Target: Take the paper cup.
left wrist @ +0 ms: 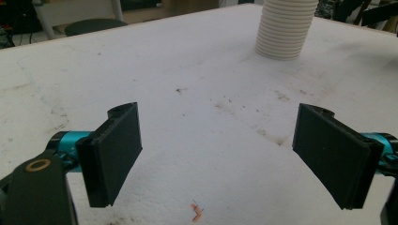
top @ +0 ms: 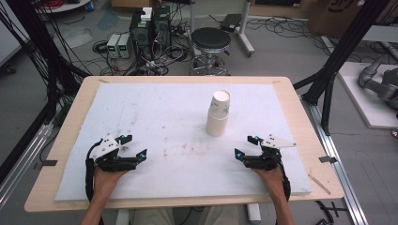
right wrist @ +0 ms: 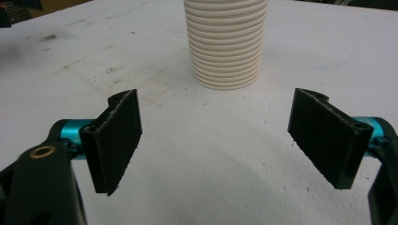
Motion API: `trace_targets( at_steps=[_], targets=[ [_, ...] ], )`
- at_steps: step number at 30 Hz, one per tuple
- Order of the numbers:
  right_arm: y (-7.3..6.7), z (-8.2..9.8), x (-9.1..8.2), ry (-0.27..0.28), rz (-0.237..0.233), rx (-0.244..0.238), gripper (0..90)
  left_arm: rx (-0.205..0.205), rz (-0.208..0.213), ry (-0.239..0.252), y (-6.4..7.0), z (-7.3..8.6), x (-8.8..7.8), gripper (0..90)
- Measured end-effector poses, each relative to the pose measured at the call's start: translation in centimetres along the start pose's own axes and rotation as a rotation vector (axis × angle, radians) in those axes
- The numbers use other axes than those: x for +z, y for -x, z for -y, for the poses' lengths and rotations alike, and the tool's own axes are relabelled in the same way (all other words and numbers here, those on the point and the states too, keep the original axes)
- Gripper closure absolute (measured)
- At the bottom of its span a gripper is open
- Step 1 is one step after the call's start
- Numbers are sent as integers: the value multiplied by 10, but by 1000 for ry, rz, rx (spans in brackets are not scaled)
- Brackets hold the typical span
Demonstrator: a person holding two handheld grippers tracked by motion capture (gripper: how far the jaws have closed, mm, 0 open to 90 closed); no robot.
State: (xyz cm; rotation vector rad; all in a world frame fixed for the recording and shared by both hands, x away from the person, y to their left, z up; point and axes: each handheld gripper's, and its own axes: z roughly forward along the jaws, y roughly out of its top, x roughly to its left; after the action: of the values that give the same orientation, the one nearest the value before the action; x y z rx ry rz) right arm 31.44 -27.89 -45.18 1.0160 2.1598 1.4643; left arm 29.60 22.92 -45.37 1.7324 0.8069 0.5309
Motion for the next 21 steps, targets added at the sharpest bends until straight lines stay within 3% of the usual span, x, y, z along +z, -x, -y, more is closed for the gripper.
trace_targets(
  at_steps=[21],
  targets=[
    [3,1,-2,22,-6,29,184,9,-5,5,0,0,-1,158]
  ],
)
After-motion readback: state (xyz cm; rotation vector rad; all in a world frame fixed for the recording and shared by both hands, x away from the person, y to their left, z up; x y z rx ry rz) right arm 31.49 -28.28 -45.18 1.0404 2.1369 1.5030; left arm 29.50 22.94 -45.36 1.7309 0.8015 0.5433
